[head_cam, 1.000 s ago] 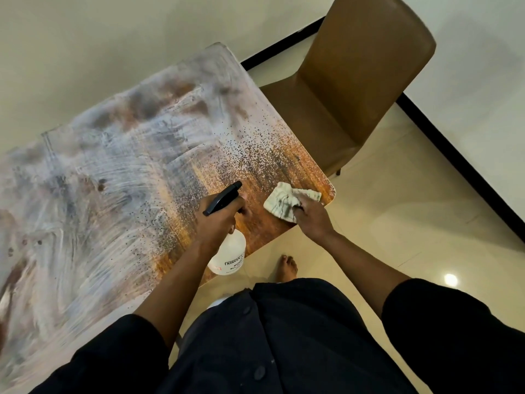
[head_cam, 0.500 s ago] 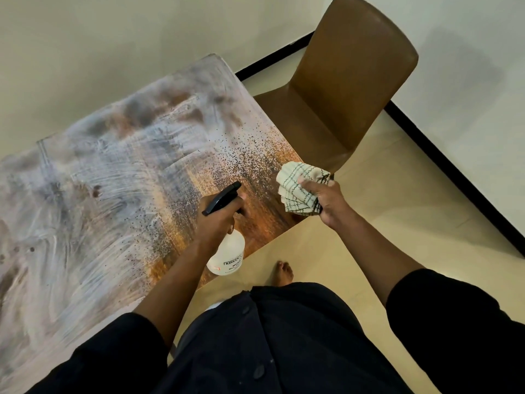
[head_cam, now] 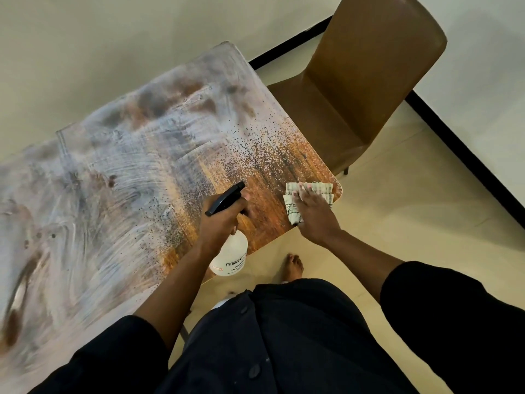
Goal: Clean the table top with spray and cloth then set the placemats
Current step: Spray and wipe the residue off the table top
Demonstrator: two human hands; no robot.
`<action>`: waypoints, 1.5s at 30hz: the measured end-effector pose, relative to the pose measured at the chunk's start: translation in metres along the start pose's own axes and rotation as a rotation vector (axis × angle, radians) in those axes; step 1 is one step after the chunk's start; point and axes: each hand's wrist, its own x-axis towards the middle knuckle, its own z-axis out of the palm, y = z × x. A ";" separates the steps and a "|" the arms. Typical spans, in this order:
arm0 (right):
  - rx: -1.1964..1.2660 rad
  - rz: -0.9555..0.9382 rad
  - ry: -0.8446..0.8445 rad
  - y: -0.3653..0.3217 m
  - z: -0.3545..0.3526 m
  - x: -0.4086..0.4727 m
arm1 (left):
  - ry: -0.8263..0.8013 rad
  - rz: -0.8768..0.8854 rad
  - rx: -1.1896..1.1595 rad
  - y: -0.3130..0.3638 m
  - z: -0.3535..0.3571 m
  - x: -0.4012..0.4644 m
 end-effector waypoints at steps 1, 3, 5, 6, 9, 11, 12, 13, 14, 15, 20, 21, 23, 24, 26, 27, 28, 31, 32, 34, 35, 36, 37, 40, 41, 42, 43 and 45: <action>-0.029 -0.007 0.008 0.000 0.002 -0.002 | 0.010 -0.002 0.011 -0.001 -0.001 0.000; -0.072 -0.034 0.038 0.006 0.006 -0.005 | 0.026 -0.012 0.020 -0.003 -0.002 0.000; -0.116 -0.047 0.094 0.014 0.008 -0.010 | 0.023 -0.014 0.017 -0.003 -0.002 -0.001; -0.123 -0.047 0.137 0.018 0.009 -0.013 | 0.020 -0.016 0.017 -0.004 -0.002 0.000; -0.153 -0.095 0.337 0.025 0.012 -0.022 | 0.013 -0.018 0.015 -0.006 -0.002 0.001; -0.249 -0.159 0.396 0.029 0.015 -0.026 | 0.013 -0.024 0.014 -0.005 -0.002 0.001; -0.289 -0.172 0.371 0.030 0.015 -0.027 | 0.014 -0.027 0.017 -0.005 -0.002 0.002; -0.306 -0.174 0.336 0.030 0.015 -0.028 | 0.013 -0.025 0.019 -0.004 -0.002 0.002; -0.305 -0.170 0.319 0.029 0.014 -0.027 | 0.007 -0.019 0.018 -0.004 -0.003 0.002; -0.292 -0.167 0.320 0.029 0.012 -0.026 | 0.000 -0.009 0.018 -0.003 -0.003 0.002; -0.111 -0.102 0.311 0.018 -0.016 -0.015 | -0.025 0.014 -0.025 0.002 -0.004 0.004; -0.039 -0.063 0.317 0.015 -0.025 -0.015 | -0.022 0.012 -0.023 0.002 -0.004 0.004; 0.183 0.048 0.327 0.010 -0.039 -0.008 | -0.008 0.006 0.001 0.000 -0.005 0.006; 0.326 0.105 0.323 0.008 -0.046 -0.003 | 0.001 0.001 0.003 -0.002 -0.005 0.007; 0.698 0.196 0.247 0.002 -0.059 0.010 | 0.024 -0.014 -0.010 -0.005 -0.005 0.008; 0.910 0.239 0.184 0.000 -0.064 0.015 | 0.033 -0.021 -0.018 -0.005 -0.006 0.008; 1.108 0.277 0.114 0.000 -0.065 0.022 | 0.038 -0.023 -0.022 -0.006 -0.006 0.008; 1.348 0.335 -0.059 0.003 -0.061 0.030 | 0.035 -0.017 -0.012 -0.006 -0.007 0.007; 1.310 0.354 -0.079 0.004 -0.057 0.032 | 0.031 -0.014 -0.007 -0.005 -0.007 0.007; 1.098 0.381 -0.029 0.003 -0.055 0.032 | 0.022 -0.006 -0.012 -0.003 -0.008 0.005; 0.927 0.385 0.051 0.003 -0.054 0.032 | 0.020 -0.001 -0.021 -0.001 -0.008 0.005; 0.734 0.386 0.153 0.005 -0.050 0.032 | 0.019 0.007 -0.030 0.000 -0.008 0.004; 0.563 0.381 0.254 0.004 -0.048 0.027 | 0.017 0.015 -0.040 0.002 -0.009 0.003; 0.204 0.268 0.456 -0.004 -0.035 0.014 | 0.015 0.017 -0.058 0.003 -0.009 0.002; 0.116 0.175 0.424 -0.007 -0.029 0.011 | 0.018 0.014 -0.045 0.002 -0.010 0.002; 0.028 0.060 0.356 -0.008 -0.021 0.009 | 0.020 0.011 -0.026 0.000 -0.010 0.003; -0.065 -0.039 0.266 -0.009 -0.014 0.006 | 0.025 0.005 -0.010 -0.003 -0.010 0.004; -0.198 -0.120 0.115 -0.005 0.001 0.004 | 0.041 -0.010 0.005 -0.006 -0.010 0.005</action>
